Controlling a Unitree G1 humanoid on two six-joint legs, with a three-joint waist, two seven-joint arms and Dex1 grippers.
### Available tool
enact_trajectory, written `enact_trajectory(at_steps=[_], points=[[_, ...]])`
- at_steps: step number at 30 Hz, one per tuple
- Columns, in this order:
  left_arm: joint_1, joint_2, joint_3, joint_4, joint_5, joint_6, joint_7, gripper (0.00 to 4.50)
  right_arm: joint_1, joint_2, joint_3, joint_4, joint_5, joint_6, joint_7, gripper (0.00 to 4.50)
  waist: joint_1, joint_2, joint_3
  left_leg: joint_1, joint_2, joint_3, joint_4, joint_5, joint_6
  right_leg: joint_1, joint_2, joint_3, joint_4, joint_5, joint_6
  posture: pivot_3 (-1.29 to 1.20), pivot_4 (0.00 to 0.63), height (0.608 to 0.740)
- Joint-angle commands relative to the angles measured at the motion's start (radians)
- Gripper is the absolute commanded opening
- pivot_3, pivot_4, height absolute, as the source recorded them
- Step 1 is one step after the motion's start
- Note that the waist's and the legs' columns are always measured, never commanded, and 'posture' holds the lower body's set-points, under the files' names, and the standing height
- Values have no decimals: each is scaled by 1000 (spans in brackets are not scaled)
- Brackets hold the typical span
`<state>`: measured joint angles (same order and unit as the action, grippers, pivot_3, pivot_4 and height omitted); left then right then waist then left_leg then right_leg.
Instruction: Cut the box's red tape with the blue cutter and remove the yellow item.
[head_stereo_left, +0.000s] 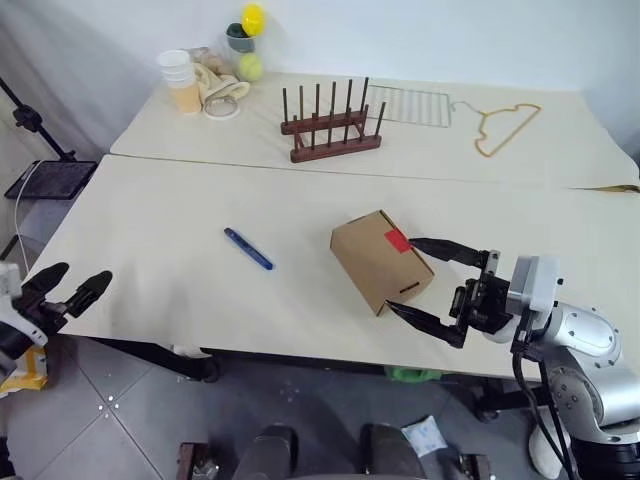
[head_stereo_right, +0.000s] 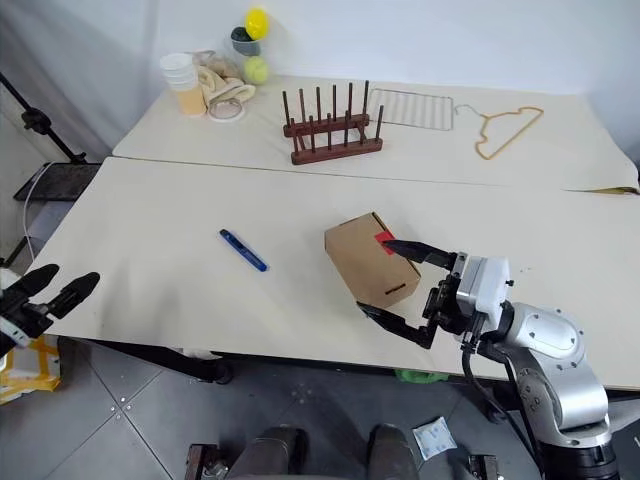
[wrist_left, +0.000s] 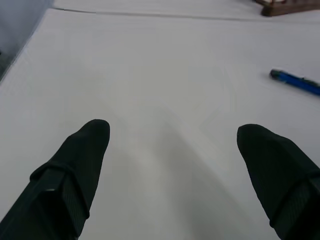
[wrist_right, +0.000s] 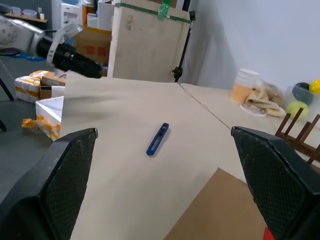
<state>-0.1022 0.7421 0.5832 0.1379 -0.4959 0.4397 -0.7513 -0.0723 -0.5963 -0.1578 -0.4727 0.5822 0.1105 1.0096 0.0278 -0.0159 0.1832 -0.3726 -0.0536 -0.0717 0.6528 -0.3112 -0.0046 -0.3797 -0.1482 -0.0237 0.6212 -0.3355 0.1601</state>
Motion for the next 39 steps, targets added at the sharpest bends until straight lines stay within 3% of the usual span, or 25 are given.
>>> enact_trajectory(at_steps=[1, 7, 13, 20, 33, 39], points=[[-19, -112, -105, -251, -13, 118, 184, 4438, 11, -32, -18, -40, 25, 13, 3, 4500, -4, 0, 0, 1, -1, 0, 0, 0, 0, 2, 0, 1, 0, 0, 0, 0, 150, 740], [17, -348, -209, -606, 17, 322, 545, 4438, 51, -74, -44, -70, 67, 59, 0, 4500, -28, -1, 0, 1, 2, 2, -2, -2, 0, 0, 2, 1, 0, 1, 0, 0, 150, 740], [-28, -543, -324, -727, 76, 531, 819, 4438, 65, -114, -64, -73, 108, 104, 9, 4500, -15, -1, 0, 2, 1, 3, 4, -1, 0, 3, 3, 1, -1, 1, 0, 0, 150, 740], [-122, -611, -482, -674, 198, 566, 923, 4438, 49, -171, -85, -64, 149, 141, 52, 4500, 4, -1, 0, 1, -3, 3, 5, -2, 0, 3, 3, 2, -3, 1, 0, 0, 150, 740], [-281, -790, -484, -478, 336, 610, 1071, 4438, 36, -243, -116, -59, 228, 221, 115, 4500, 22, -2, 0, 0, -4, 4, 6, -2, 0, 3, 3, 1, -5, 1, 0, 0, 150, 740], [-338, -798, -534, -409, 410, 643, 1090, 4438, 40, -261, -146, -54, 265, 265, 122, 4500, 29, -2, 0, 0, -4, 4, 8, -2, 0, 4, 3, 2, -4, 1, 1, 0, 150, 740]])
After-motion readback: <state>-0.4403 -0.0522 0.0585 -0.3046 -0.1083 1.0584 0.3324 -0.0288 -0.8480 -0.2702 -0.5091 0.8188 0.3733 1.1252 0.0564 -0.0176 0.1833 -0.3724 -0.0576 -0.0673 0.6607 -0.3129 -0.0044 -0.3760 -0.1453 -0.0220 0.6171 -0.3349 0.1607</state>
